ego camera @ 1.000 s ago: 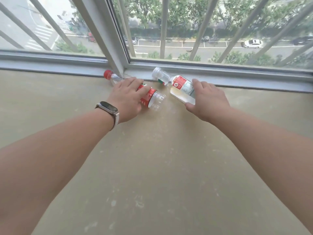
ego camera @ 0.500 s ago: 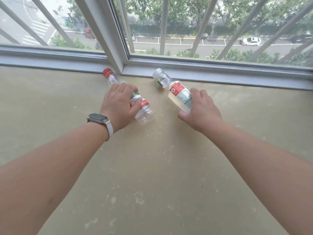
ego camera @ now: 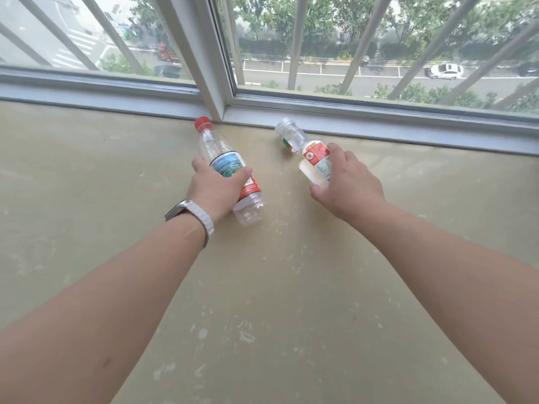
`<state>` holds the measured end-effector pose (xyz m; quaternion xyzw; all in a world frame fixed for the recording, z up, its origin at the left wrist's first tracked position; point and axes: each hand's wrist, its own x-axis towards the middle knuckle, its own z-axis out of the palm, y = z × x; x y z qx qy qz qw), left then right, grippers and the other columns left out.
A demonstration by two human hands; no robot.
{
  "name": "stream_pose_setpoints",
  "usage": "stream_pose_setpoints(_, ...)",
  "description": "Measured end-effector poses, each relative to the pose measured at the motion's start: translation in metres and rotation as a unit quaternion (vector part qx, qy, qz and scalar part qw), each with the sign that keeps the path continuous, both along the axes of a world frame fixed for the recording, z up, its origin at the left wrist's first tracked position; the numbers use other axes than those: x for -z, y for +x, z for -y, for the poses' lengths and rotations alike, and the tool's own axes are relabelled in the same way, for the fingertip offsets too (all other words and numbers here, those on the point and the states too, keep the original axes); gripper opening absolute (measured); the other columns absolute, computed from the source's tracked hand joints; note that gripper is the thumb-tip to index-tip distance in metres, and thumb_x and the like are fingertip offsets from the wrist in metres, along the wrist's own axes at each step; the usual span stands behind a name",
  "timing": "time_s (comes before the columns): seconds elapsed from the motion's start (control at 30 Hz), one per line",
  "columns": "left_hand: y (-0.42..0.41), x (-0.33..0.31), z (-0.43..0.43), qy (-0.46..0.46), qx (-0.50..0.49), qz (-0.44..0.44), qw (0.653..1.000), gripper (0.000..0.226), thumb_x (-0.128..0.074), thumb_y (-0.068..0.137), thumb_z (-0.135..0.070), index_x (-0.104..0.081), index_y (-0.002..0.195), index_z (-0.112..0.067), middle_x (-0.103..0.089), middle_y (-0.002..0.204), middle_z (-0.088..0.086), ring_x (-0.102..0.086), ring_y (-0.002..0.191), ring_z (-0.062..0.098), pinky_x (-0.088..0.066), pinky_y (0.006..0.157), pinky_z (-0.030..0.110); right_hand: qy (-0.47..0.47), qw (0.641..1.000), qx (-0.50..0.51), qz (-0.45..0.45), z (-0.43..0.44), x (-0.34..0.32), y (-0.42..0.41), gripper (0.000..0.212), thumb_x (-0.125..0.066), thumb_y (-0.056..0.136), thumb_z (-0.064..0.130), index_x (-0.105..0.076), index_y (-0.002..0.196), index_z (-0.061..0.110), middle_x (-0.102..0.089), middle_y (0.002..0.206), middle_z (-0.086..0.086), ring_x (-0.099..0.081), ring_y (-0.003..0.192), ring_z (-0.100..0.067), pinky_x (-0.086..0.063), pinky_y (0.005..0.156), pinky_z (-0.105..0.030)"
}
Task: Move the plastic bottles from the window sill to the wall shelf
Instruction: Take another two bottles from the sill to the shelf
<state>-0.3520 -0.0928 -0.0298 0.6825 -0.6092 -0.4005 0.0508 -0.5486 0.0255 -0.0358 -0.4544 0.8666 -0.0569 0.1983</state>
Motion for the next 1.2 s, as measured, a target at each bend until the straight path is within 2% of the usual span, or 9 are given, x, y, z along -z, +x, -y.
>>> stream_pose_setpoints(0.17, -0.003, -0.006, -0.013, 0.020, 0.036, 0.001, 0.999, 0.069, -0.069, 0.080, -0.038, -0.032, 0.132, -0.011, -0.056, 0.103, 0.001, -0.059, 0.091, 0.027, -0.050, 0.079, 0.036, 0.022, 0.996, -0.059, -0.056, -0.020, -0.013, 0.003, 0.080, -0.061, 0.084, 0.042, -0.021, 0.150, 0.022, -0.047, 0.132, -0.004, -0.050, 0.110, -0.028, -0.042, 0.076, -0.037)
stream_pose_setpoints(0.33, 0.000, -0.023, -0.037, -0.033, 0.144, 0.040, 0.988, 0.068, -0.066, 0.075, -0.040, -0.036, 0.133, -0.021, -0.053, 0.114, -0.001, -0.058, 0.092, 0.025, -0.051, 0.081, 0.036, 0.027, 0.990, -0.098, -0.097, -0.045, -0.031, 0.002, 0.081, -0.059, 0.085, 0.044, -0.020, 0.151, 0.019, -0.047, 0.134, -0.004, -0.050, 0.109, -0.028, -0.044, 0.080, -0.038)
stream_pose_setpoints(0.57, 0.009, -0.068, -0.075, -0.043, 0.176, 0.031, 0.983, 0.056, -0.063, 0.070, -0.039, -0.049, 0.122, -0.024, -0.046, 0.111, 0.000, -0.055, 0.095, 0.022, -0.054, 0.082, 0.042, 0.003, 0.998, -0.022, -0.067, -0.090, -0.077, 0.007, 0.081, -0.060, 0.085, 0.043, -0.023, 0.151, 0.016, -0.048, 0.134, -0.005, -0.050, 0.110, -0.027, -0.045, 0.082, -0.039)
stream_pose_setpoints(0.7, 0.019, -0.107, -0.099, -0.068, 0.158, -0.035, 0.985, 0.036, -0.065, 0.066, -0.032, -0.054, 0.100, -0.026, -0.046, 0.100, -0.003, -0.051, 0.088, 0.011, -0.058, 0.068, 0.041, -0.053, 0.997, 0.050, -0.030, -0.123, -0.112, 0.021, 0.081, -0.065, 0.080, 0.039, -0.030, 0.149, 0.015, -0.050, 0.130, -0.005, -0.051, 0.107, -0.030, -0.044, 0.079, -0.039)
stream_pose_setpoints(0.77, 0.023, -0.132, -0.113, -0.064, 0.140, -0.087, 0.984, 0.026, -0.069, 0.072, -0.021, -0.055, 0.093, -0.024, -0.047, 0.101, 0.000, -0.050, 0.086, 0.001, -0.055, 0.056, 0.022, -0.095, 0.991, 0.093, 0.004, -0.138, -0.134, 0.031, 0.081, -0.066, 0.079, 0.037, -0.031, 0.148, 0.015, -0.050, 0.130, -0.004, -0.051, 0.109, -0.030, -0.044, 0.081, -0.040)
stream_pose_setpoints(0.83, 0.028, -0.151, -0.126, -0.058, 0.114, -0.132, 0.983, 0.029, -0.072, 0.074, -0.011, -0.055, 0.091, -0.028, -0.047, 0.102, 0.000, -0.053, 0.093, 0.005, -0.047, 0.051, 0.009, -0.126, 0.981, 0.135, 0.051, -0.152, -0.152, 0.042, 0.082, -0.068, 0.078, 0.037, -0.030, 0.148, 0.018, -0.048, 0.131, -0.001, -0.048, 0.115, -0.026, -0.044, 0.086, -0.040)
stream_pose_setpoints(0.93, 0.036, -0.191, -0.147, -0.070, 0.080, -0.199, 0.974, 0.030, -0.077, 0.074, -0.009, -0.060, 0.093, -0.025, -0.052, 0.112, 0.009, -0.062, 0.093, 0.024, -0.048, 0.053, 0.010, -0.179, 0.965, 0.168, 0.090, -0.174, -0.189, 0.057, 0.084, -0.070, 0.077, 0.035, -0.028, 0.149, 0.020, -0.045, 0.132, 0.002, -0.045, 0.119, -0.018, -0.041, 0.089, -0.036)
stream_pose_setpoints(1.07, 0.049, -0.259, -0.182, -0.092, 0.075, -0.240, 0.964, 0.036, -0.077, 0.077, -0.004, -0.056, 0.103, -0.019, -0.046, 0.118, 0.009, -0.059, 0.080, 0.007, -0.045, 0.051, 0.006, -0.262, 0.938, 0.190, 0.127, -0.203, -0.248, 0.075, 0.080, -0.073, 0.076, 0.028, -0.033, 0.145, 0.022, -0.041, 0.120, 0.009, -0.042, 0.101, -0.005, -0.036, 0.080, -0.022)
stream_pose_setpoints(1.2, 0.065, -0.316, -0.214, -0.113, 0.088, -0.282, 0.949, 0.049, -0.073, 0.078, 0.007, -0.046, 0.114, -0.013, -0.047, 0.113, 0.010, -0.059, 0.064, -0.013, -0.045, 0.051, 0.007, -0.328, 0.902, 0.212, 0.184, -0.233, -0.303, 0.096, 0.062, -0.074, 0.073, 0.022, -0.039, 0.124, 0.030, -0.045, 0.109, 0.014, -0.047, 0.089, 0.002, -0.036, 0.066, -0.009)
